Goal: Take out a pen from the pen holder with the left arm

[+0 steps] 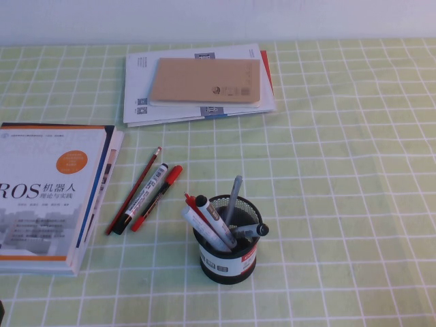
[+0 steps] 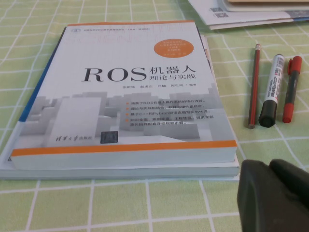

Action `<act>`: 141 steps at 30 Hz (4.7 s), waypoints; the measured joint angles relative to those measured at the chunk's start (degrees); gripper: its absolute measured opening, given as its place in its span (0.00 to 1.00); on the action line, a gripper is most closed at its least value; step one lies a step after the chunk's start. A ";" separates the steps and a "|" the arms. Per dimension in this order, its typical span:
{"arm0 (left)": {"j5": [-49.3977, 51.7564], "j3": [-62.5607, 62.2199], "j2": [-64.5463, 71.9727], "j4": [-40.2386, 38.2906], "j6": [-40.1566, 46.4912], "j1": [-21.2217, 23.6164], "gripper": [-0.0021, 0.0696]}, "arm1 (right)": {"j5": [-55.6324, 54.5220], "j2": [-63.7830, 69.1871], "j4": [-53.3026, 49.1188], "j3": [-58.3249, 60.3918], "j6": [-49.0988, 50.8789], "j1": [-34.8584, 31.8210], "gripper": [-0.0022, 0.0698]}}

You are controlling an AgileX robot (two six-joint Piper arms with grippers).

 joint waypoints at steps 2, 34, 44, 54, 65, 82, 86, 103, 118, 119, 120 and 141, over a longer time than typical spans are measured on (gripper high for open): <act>0.00 0.00 0.00 0.00 0.00 0.00 0.03 | 0.00 0.00 0.00 0.00 0.00 0.00 0.01; -8.79 -5.91 3.14 -25.92 -9.91 0.00 0.03 | 0.00 0.00 0.00 0.00 0.00 0.00 0.01; 8.44 -27.92 32.10 -27.96 8.79 0.00 0.03 | 0.00 0.00 0.00 0.00 0.00 0.00 0.01; 3.13 -35.45 56.23 -49.23 39.55 -4.22 0.03 | 0.00 0.00 0.00 0.00 0.00 0.00 0.01; -6.74 -36.31 64.06 -50.34 41.63 -18.37 0.03 | 0.00 0.00 0.00 0.00 0.00 0.00 0.01; -56.13 -14.74 61.84 -31.51 9.52 -43.28 0.03 | 0.00 0.00 0.00 0.00 0.00 0.00 0.01; -66.85 -10.74 62.43 -24.21 -2.37 -44.65 0.03 | 0.00 0.00 0.00 0.00 0.00 0.00 0.01; -82.02 -10.21 78.92 -13.67 -21.43 -44.96 0.61 | 0.00 0.00 0.00 0.00 0.00 0.00 0.01; -82.03 -14.29 85.91 -22.29 -21.79 -44.96 0.67 | 0.00 0.00 0.00 0.00 0.00 0.00 0.01; -82.03 -14.80 86.21 -22.29 -21.91 -44.96 0.67 | 0.00 0.00 0.00 0.00 0.00 0.00 0.01; -82.03 -15.19 86.39 -22.15 -22.01 -44.96 0.67 | 0.00 0.00 0.00 0.00 0.00 0.00 0.01; -82.03 -19.75 92.40 -23.65 -20.24 -44.96 0.62 | 0.00 0.00 0.00 0.00 0.00 0.00 0.01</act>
